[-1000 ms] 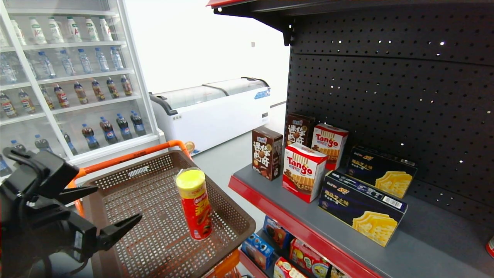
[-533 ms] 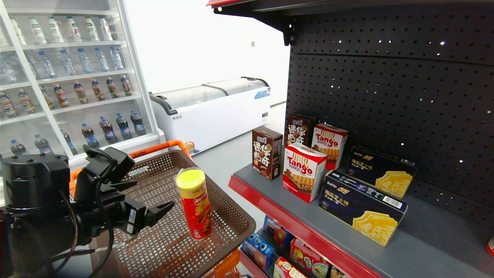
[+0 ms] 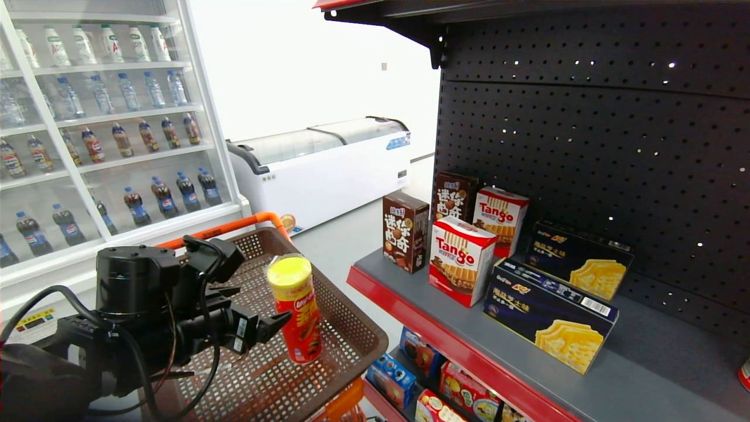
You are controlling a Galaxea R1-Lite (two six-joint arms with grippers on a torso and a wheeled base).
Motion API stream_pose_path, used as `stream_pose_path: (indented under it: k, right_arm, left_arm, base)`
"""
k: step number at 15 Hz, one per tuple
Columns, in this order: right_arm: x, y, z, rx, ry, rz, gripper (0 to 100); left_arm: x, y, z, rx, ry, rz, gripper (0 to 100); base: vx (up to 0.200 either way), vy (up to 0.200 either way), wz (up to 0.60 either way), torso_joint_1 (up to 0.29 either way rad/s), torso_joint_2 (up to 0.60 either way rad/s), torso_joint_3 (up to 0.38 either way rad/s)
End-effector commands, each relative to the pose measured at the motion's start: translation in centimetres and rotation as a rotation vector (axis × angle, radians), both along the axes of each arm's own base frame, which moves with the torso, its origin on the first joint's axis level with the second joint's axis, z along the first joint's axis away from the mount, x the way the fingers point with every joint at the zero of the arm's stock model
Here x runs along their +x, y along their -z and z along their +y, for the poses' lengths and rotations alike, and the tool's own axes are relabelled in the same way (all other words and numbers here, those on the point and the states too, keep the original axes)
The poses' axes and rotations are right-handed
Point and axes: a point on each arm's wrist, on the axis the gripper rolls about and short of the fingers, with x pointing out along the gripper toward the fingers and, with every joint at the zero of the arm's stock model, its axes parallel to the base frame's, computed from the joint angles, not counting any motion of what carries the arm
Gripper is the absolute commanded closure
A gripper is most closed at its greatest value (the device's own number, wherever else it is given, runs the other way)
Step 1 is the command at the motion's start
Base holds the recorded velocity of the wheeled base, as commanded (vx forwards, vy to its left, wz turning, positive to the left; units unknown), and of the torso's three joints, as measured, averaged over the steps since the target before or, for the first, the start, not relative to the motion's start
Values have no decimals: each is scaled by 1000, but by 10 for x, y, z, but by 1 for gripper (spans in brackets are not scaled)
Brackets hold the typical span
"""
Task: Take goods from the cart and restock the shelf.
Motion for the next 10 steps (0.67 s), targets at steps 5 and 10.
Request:
stream_pose_path:
  k: [5, 10]
  right_arm:
    - [0, 0, 0, 0, 0, 2, 0]
    - [0, 0, 0, 0, 0, 2, 0]
  left_arm:
    - [24, 36, -6, 6, 1, 12, 0]
    - [38, 57, -14, 8, 19, -5, 0]
  base:
    - [0, 0, 0, 0, 0, 0]
    - [0, 0, 0, 0, 0, 0]
